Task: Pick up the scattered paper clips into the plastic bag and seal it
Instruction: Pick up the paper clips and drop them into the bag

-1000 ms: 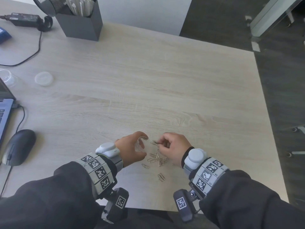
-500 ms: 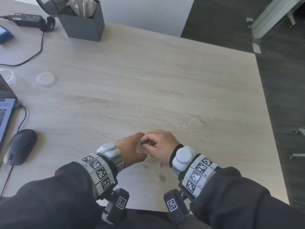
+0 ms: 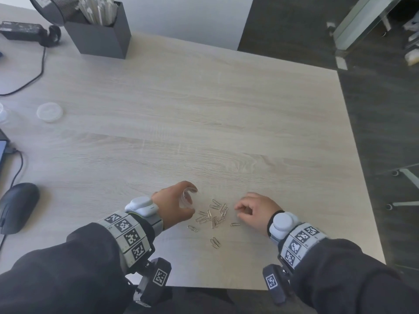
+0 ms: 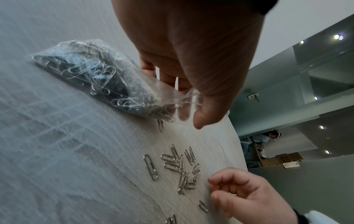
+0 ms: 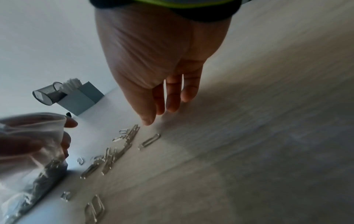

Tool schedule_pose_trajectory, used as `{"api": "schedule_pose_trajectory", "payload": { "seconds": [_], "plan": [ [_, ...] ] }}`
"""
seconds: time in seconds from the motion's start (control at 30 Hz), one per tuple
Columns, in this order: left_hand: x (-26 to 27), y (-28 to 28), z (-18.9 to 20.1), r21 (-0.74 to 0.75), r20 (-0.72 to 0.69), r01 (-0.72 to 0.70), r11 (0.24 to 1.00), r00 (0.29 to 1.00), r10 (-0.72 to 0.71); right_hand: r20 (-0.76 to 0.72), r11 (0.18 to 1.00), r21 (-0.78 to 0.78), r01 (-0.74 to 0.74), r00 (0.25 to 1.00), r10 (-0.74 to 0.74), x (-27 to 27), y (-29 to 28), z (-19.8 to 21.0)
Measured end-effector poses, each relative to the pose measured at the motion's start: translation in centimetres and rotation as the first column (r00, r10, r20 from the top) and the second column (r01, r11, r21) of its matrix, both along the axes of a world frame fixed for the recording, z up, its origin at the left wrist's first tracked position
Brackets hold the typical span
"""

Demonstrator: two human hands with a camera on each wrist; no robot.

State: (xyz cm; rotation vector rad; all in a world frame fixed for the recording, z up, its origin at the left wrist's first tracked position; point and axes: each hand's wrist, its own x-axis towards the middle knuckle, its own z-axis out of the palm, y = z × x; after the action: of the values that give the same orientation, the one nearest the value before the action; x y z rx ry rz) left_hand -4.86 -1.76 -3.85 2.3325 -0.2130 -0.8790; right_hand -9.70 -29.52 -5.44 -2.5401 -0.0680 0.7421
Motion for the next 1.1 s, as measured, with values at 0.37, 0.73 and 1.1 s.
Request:
{"api": "schedule_pose_trajectory", "payload": {
  "seconds": [0.37,0.73,1.1],
  "plan": [
    [-0.5,-0.1,0.0,0.018,0.018,0.005,1.000,1.000,-0.006,0.006,0.982,-0.012,-0.186,0.982,0.186,0.1,1.8,-0.5],
    [-0.6,0.4,0.5,0.021,-0.014,-0.022,1.000,1.000,0.022,-0.018,0.987,-0.101,-0.127,0.992,0.126,0.9,2.8,-0.6],
    [-0.8,0.8,1.0,0.012,-0.032,-0.033,0.999,0.999,0.034,0.080,1.000,-0.001,0.031,0.996,-0.031,0.8,4.4,-1.0]
  ]
}}
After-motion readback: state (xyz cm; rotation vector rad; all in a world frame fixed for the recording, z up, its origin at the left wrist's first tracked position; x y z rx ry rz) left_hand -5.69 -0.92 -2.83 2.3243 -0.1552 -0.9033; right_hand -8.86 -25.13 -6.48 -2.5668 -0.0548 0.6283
